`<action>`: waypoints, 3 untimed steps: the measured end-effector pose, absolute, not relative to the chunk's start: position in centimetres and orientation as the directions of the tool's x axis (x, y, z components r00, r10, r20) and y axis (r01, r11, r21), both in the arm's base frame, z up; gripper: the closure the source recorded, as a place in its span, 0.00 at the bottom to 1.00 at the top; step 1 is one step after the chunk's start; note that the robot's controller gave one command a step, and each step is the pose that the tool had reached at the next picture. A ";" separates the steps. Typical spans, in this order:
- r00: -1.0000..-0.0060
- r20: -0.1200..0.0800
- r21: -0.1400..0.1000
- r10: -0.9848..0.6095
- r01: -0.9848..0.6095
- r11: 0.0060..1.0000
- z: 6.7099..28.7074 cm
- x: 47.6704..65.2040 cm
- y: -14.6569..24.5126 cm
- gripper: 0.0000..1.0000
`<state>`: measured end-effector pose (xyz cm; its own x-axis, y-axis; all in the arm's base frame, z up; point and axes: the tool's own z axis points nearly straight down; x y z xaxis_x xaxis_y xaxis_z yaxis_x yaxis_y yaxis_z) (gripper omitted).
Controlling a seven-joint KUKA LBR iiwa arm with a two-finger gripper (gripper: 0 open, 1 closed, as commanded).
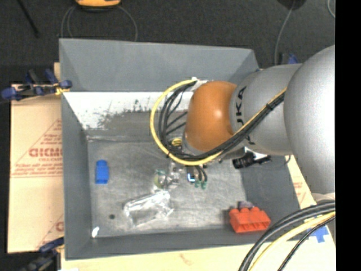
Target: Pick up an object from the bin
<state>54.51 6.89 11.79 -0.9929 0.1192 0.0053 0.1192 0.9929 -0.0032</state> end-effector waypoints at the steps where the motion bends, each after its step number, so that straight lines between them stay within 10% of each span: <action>1: -0.993 -0.005 -0.001 0.117 0.117 0.993 12.0 54.9 7.0 0.00; 3: -0.974 -0.005 -0.001 -0.225 -0.225 0.974 9.2 58.7 4.7 0.00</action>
Offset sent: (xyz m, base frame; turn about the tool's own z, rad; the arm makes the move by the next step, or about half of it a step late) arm 0.0000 0.0000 0.0000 0.0000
